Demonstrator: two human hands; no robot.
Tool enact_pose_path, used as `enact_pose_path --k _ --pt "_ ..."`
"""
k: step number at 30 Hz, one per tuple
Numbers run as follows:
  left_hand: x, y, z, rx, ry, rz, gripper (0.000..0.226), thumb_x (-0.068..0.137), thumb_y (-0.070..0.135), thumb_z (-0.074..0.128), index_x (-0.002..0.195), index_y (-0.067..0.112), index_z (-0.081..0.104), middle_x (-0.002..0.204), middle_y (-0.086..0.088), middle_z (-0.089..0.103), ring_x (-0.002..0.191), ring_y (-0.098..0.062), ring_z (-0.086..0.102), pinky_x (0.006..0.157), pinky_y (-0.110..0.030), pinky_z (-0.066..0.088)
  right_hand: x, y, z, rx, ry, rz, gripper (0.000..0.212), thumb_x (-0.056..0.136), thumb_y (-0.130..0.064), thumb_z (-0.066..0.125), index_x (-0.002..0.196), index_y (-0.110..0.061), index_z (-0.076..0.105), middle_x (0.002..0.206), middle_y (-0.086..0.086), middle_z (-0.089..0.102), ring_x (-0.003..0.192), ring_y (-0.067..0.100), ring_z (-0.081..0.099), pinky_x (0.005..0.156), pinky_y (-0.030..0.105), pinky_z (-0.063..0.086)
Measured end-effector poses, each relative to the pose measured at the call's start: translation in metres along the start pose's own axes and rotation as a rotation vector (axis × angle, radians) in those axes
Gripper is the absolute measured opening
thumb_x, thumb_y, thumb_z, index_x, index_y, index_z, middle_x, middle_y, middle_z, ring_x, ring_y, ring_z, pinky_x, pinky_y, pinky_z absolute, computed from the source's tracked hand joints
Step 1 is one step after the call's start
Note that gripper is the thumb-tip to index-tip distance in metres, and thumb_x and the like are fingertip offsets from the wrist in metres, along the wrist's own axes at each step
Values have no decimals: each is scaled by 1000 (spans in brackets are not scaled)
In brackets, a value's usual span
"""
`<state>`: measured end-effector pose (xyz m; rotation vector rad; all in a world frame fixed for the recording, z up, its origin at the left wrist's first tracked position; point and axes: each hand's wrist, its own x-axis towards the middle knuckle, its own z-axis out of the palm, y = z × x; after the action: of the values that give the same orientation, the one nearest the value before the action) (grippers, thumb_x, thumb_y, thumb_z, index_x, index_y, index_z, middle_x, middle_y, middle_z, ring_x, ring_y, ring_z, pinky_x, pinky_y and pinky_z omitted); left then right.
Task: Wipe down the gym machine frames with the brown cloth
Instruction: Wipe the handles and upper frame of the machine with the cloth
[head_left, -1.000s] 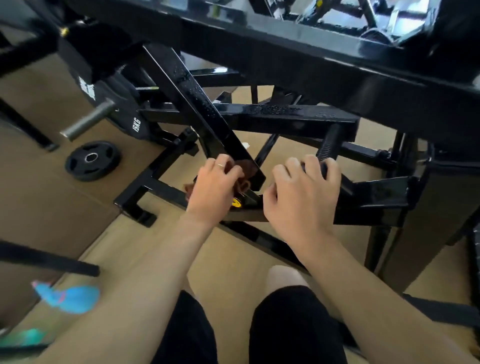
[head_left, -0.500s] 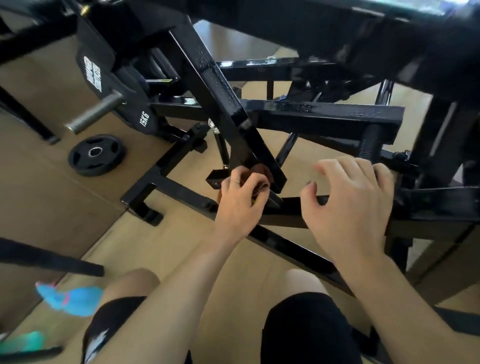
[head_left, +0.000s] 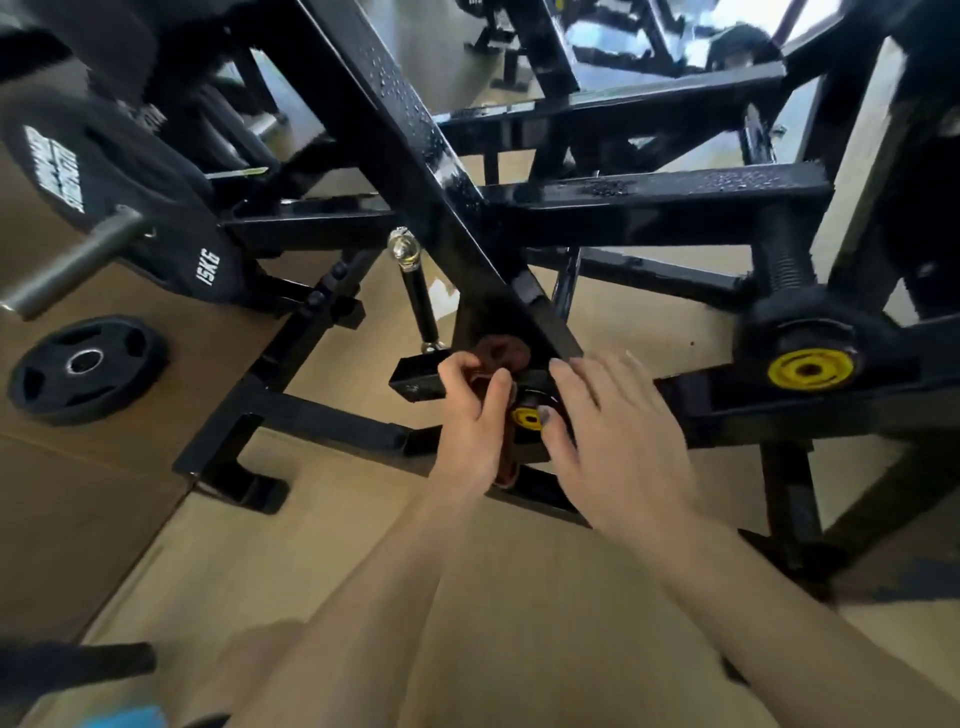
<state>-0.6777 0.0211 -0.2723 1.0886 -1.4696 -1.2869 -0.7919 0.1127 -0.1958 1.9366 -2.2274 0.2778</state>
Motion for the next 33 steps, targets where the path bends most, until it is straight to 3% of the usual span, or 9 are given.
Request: enact_pose_path --k 2,4,10,15,19,24,27,30,33 --pt "4 -9 -2 -59 5 20 16 109 22 46 112 32 34 103 6 55 84 10 61 70 -7 47 4 -6 19 -74 -119 69 61 108 -47 22 155 -12 41 137 10 63 131 28 55 118 44 36" --pt "3 -22 -2 -65 17 51 18 108 16 46 111 32 36 104 7 54 85 10 59 74 -8 46 6 -7 34 -143 -103 101 64 109 -49 16 151 -10 43 122 11 70 115 29 63 107 44 41" --pt "-4 -44 0 159 39 121 30 103 10 55 117 30 37 115 1 59 105 -12 63 92 -34 55 2 -3 52 -136 9 79 51 108 -49 28 137 -12 49 109 9 71 103 30 66 102 45 45" --pt "1 -78 -30 731 43 -18 34 100 10 56 119 32 39 128 2 56 118 -25 52 95 -45 52 0 -3 56 -167 59 81 51 108 -48 29 136 -12 51 105 8 70 100 29 66 100 44 46" --pt "12 -80 -34 612 105 -166 26 100 14 56 117 28 42 119 -1 62 116 -27 56 101 -49 49 5 -9 61 -213 73 119 55 107 -49 21 133 -11 49 106 12 68 99 32 63 98 45 42" --pt "-6 -61 7 323 94 124 26 97 12 62 112 30 49 108 7 61 105 -18 59 88 -38 53 9 -8 72 -266 158 126 61 108 -50 10 127 -7 48 99 14 64 91 33 60 90 44 35" --pt "-3 -73 -1 354 44 203 30 97 10 61 115 30 48 110 10 59 104 -11 55 86 -25 47 10 -7 77 -254 223 125 58 109 -50 15 125 -6 50 95 14 63 86 33 58 87 42 34" --pt "6 -98 -21 503 32 149 31 96 7 60 116 27 48 115 5 60 106 -19 55 91 -38 48 11 -5 81 -252 234 119 58 109 -50 17 126 -6 50 95 13 62 86 32 56 86 43 33" --pt "21 -121 -50 605 53 -66 25 100 11 56 114 29 45 109 -1 63 102 -25 58 92 -50 51 11 -4 82 -259 236 111 62 108 -52 13 127 -6 49 96 14 62 87 33 57 86 43 33"
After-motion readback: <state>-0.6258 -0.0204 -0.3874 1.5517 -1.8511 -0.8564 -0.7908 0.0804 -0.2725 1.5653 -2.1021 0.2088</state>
